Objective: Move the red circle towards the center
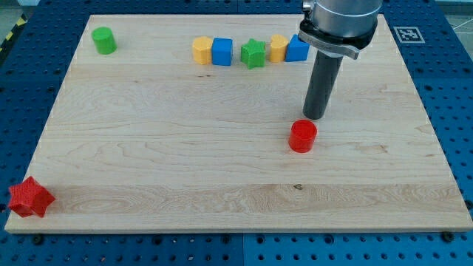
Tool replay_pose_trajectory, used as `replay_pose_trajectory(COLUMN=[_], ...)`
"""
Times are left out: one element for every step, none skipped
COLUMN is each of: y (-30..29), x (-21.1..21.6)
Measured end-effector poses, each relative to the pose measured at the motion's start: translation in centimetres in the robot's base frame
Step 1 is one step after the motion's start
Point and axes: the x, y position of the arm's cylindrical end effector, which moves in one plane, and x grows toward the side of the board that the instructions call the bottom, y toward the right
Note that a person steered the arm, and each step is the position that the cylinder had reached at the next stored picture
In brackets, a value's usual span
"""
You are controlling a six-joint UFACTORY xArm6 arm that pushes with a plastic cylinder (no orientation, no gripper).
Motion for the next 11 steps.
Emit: replay_pose_trajectory(y=[5.1, 5.0, -1.3, -3.9, -3.9, -4.3, -8.3, -8.6, -8.3, -8.3, -8.3], x=[3.8, 4.8, 5.0, 5.0, 5.0, 8.1, 8.6, 8.5, 4.5, 0.5, 0.0])
